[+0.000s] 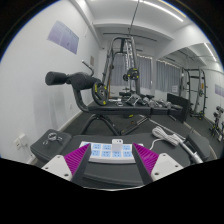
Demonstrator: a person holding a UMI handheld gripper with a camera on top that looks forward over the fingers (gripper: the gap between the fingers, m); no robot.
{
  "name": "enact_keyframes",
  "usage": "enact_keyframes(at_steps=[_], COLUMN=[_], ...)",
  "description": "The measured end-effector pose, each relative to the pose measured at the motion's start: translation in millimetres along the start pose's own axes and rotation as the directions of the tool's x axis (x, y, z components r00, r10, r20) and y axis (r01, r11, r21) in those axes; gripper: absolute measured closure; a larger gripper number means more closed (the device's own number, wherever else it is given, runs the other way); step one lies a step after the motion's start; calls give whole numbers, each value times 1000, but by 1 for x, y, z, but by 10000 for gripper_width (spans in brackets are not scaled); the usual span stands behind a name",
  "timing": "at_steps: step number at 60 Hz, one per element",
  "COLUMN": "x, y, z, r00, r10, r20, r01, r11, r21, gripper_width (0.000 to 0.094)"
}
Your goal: Unplug charger
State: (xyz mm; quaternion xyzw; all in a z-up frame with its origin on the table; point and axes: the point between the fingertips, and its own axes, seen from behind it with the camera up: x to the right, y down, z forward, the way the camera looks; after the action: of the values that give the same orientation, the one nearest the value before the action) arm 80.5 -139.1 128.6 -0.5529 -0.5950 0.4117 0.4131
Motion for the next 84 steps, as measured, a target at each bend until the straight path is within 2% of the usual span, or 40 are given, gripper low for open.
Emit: enact_keyframes(at_steps=[10, 20, 39, 41, 44, 45, 54, 57, 59, 61, 62, 64, 68, 73, 78, 84], x=[6, 21, 30, 31, 29, 21, 23, 23, 21, 33, 43, 62, 74, 112, 147, 194], y=[18, 42, 57, 54, 57, 57, 57, 53, 21, -54, -82, -122, -154, -161, -129, -87], z=[95, 168, 209, 210, 214, 215, 215, 214, 200, 179, 170, 154, 143, 130, 123, 122], r00=[1000, 998, 999, 998, 998, 999, 999, 999, 996, 988, 989, 990, 988, 994, 993, 982], r10=[21, 48, 30, 35, 33, 43, 32, 22, 80, 155, 144, 123, 150, 35, 16, -40], r20=[-3, -34, -45, -47, -47, -20, -39, -35, -26, -24, -40, -71, -41, -107, -120, -183], r01=[-21, -51, -36, -40, -39, -45, -37, -27, -83, -153, -137, -104, -140, -20, -7, 38], r11=[999, 994, 990, 991, 990, 990, 991, 988, 988, 985, 980, 968, 972, 989, 997, 999], r21=[-32, -101, -135, -125, -134, -137, -130, -152, -130, 74, 147, 229, 187, 145, 76, -15], gripper_width=[80, 77, 99, 137, 461, 569, 691, 704, 703, 715, 715, 717, 718, 718, 711, 705])
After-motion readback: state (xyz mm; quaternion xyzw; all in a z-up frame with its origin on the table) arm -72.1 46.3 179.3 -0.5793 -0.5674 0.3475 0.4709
